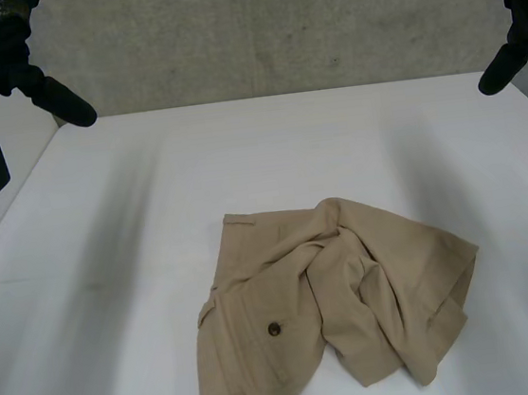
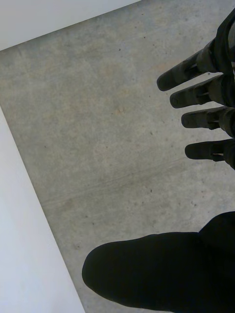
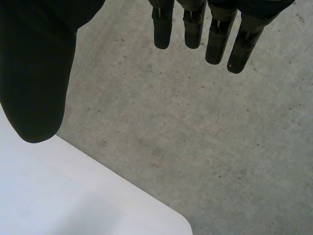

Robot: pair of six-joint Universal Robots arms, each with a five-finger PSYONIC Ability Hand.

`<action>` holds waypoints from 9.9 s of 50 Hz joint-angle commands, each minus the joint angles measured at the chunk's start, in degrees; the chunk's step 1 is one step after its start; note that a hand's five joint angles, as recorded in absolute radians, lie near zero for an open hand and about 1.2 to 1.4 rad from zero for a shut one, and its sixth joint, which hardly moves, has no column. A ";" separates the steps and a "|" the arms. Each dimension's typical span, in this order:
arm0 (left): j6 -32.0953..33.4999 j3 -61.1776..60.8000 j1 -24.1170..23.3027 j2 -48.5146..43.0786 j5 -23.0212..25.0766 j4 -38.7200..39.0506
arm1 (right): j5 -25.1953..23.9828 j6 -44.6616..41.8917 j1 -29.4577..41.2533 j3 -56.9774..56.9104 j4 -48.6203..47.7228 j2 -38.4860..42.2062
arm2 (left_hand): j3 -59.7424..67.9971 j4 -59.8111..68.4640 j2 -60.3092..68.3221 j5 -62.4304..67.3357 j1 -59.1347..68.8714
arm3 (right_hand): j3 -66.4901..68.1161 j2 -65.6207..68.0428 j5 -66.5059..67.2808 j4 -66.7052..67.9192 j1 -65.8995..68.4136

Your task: Fold the shorts.

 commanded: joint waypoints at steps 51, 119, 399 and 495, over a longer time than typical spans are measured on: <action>6.91 -24.84 -12.75 -25.13 -2.46 16.29 | -19.78 -9.36 0.01 32.96 -22.38 6.47 | 67.37 67.48 67.69 67.28 67.40 | -2.14 -2.47 -3.88 -3.23 -1.12; 23.78 -11.82 -17.16 -15.55 -2.20 21.74 | -19.25 -9.10 -2.72 28.66 -16.50 0.41 | 3.87 3.98 4.20 3.78 3.90 | -2.14 -2.47 -3.88 -3.23 -1.12; 18.16 -10.15 -8.35 -2.90 -8.79 30.44 | -21.19 15.96 4.76 -5.53 5.56 13.77 | 67.43 67.54 67.76 67.34 67.47 | 67.86 67.53 66.12 66.77 68.88; 17.37 -6.25 -3.96 -23.43 -0.96 18.21 | -13.11 -20.26 5.99 -16.68 3.50 29.22 | 67.43 67.54 67.76 67.34 67.47 | 67.86 67.53 66.12 66.77 68.88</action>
